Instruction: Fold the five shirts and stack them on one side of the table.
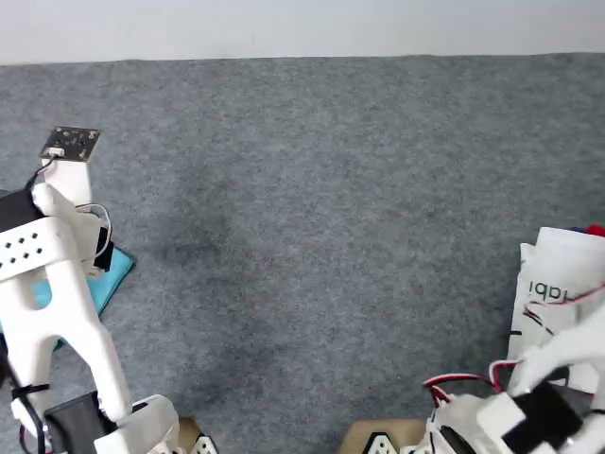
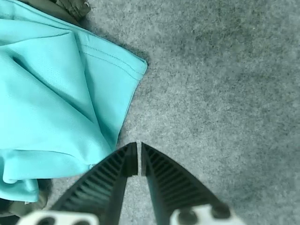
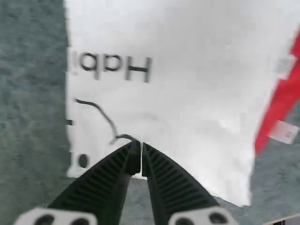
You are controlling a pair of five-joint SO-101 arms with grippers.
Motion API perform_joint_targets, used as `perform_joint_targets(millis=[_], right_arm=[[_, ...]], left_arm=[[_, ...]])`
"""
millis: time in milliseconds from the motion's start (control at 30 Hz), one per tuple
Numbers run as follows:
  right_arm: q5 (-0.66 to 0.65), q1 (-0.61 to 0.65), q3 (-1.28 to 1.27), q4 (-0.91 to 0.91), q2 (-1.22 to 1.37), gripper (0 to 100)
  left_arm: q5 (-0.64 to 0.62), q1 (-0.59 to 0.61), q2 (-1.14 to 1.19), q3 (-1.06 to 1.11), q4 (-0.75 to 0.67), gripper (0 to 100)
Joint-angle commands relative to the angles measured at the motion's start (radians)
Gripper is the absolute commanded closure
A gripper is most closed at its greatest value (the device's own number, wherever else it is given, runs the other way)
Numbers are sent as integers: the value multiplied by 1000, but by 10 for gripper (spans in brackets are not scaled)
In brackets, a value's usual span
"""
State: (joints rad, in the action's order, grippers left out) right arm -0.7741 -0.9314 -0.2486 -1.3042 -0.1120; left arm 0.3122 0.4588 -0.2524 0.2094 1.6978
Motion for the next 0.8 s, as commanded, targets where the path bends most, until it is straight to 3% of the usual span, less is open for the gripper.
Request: perform_joint_targets(millis=[0, 300, 600, 767], right_arm=[[-64, -101, 6, 96, 5, 990], [-133, -225, 23, 329, 315, 990], [-51, -197, 247, 15, 170, 990], [-41, -74, 265, -82, 42, 990]], left_arm=[[5, -6, -31, -5, -11, 976], [5, -6, -31, -4, -25, 976], [5, -6, -37, -4, -25, 976], [5, -6, -37, -4, -25, 976]])
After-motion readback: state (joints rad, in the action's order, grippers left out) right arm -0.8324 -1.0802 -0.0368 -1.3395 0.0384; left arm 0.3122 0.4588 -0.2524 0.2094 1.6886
